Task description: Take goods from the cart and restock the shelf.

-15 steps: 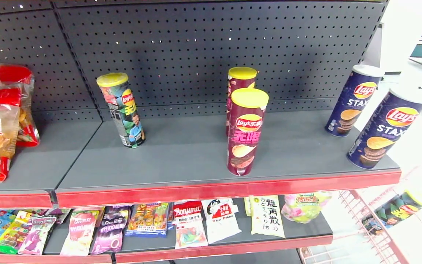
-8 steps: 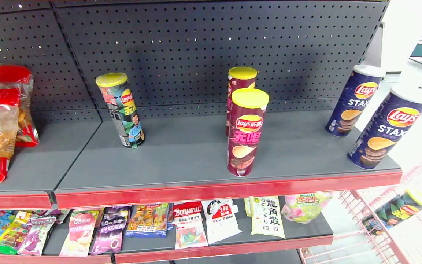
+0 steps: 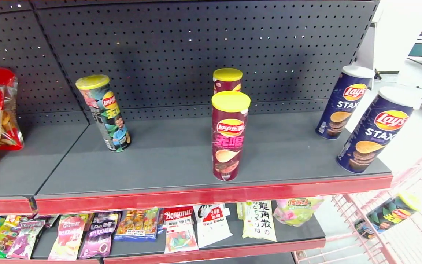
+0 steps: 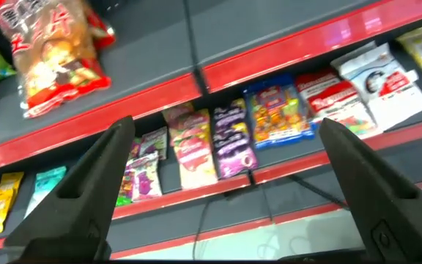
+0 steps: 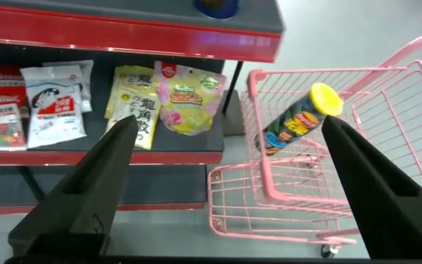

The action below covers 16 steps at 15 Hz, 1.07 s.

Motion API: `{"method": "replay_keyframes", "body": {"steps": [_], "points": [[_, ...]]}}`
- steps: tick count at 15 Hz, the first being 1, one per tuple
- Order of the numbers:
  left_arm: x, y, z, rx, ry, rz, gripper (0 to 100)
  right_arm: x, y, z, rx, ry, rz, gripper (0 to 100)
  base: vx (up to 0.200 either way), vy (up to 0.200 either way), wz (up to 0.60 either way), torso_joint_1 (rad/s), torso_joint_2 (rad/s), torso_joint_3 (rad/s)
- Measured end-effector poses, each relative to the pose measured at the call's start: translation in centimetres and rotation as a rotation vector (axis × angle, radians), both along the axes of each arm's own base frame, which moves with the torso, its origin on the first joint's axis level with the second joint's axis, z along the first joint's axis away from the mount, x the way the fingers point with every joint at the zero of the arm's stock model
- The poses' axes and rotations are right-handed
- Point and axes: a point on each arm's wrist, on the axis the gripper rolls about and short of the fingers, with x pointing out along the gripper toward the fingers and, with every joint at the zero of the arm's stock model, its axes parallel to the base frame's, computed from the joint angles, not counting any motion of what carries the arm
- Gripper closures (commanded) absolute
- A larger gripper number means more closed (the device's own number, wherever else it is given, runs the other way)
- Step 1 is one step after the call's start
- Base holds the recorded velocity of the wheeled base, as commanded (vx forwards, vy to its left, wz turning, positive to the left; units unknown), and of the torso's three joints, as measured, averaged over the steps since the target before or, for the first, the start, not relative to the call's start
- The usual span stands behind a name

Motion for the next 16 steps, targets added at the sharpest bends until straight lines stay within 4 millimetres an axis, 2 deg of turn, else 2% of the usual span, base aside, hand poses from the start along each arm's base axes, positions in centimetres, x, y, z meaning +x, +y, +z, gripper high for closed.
{"method": "replay_keyframes", "body": {"steps": [8, 16], "points": [[-0.03, 0.02, -0.02, 0.012, -0.002, -0.002, 0, 0.04, 0.01, -0.21, -0.001, 0.007, 0.002, 0, 0.0, -0.2, 0.0, 0.004, 0.0, 0.004], [-0.05, 0.22, -0.04, 0.017, -0.012, -0.032, 0, 0.06, 0.01, -0.5, -0.002, 0.017, 0.006, 0, 0.0, 0.0, 0.0, 0.0, 0.0, 0.0]]}}
